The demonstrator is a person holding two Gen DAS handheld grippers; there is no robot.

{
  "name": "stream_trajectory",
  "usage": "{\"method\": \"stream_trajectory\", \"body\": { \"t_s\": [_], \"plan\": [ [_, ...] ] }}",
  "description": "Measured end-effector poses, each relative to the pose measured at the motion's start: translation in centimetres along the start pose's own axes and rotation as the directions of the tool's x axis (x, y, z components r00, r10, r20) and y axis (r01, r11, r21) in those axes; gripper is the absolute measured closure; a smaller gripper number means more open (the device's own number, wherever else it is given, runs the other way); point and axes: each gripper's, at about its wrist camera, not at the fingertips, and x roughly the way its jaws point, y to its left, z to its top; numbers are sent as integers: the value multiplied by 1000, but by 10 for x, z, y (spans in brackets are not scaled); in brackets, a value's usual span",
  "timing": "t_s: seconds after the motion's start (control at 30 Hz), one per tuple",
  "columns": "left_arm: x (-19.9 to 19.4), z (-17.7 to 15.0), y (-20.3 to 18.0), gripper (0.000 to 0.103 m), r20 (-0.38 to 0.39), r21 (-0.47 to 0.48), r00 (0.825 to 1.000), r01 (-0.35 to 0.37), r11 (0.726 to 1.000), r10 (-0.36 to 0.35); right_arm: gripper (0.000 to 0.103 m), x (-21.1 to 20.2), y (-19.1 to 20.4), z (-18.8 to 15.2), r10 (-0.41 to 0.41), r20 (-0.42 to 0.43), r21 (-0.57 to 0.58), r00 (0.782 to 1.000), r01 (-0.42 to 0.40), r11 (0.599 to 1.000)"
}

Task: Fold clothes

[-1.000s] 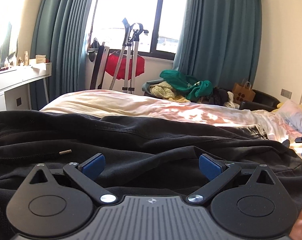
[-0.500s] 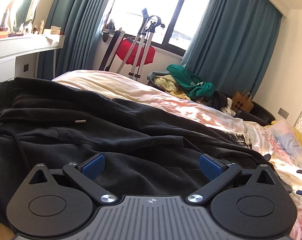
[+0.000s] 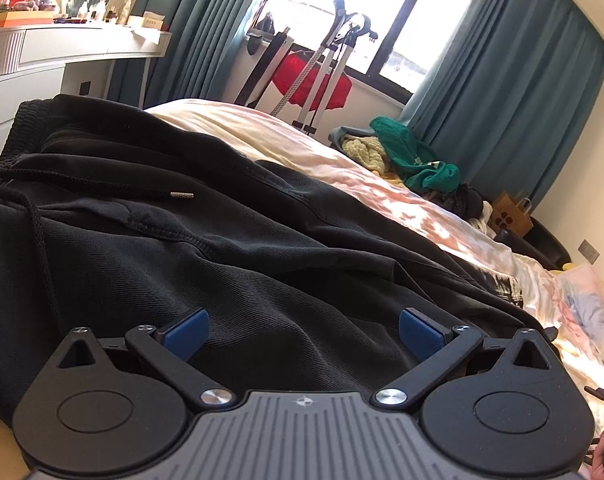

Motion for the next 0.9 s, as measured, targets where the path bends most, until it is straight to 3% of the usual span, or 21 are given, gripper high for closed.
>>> {"method": "stream_trajectory", "body": {
  "t_s": [0.17, 0.37, 0.47, 0.63, 0.8, 0.9],
  "plan": [
    [9, -2, 0, 1, -2, 0, 1000, -24, 1000, 24, 71, 13, 7, 6, -14, -3, -93, 1000, 13, 996],
    [14, -3, 1, 1, -8, -5, 1000, -31, 1000, 31, 84, 20, -2, 15, -18, -14, -88, 1000, 17, 996],
    [15, -3, -1, 1, -8, 0, 999, -31, 1000, 31, 96, 21, -2, 16, 6, -19, -103, 1000, -8, 995],
    [13, -1, 0, 1, -24, -22, 999, -28, 999, 28, 96, 13, 9, 15, 21, 16, -142, 1000, -19, 990],
    [-14, 13, 13, 1, -13, -102, 1000, -26, 994, 25, 96, 10, 14, 15, 0, 31, -182, 1000, 6, 983],
    [-31, 26, 28, 1, -49, -123, 995, -87, 989, 81, 96, 7, 14, 15, -9, 28, -173, 1000, 13, 985]
  ]
}}
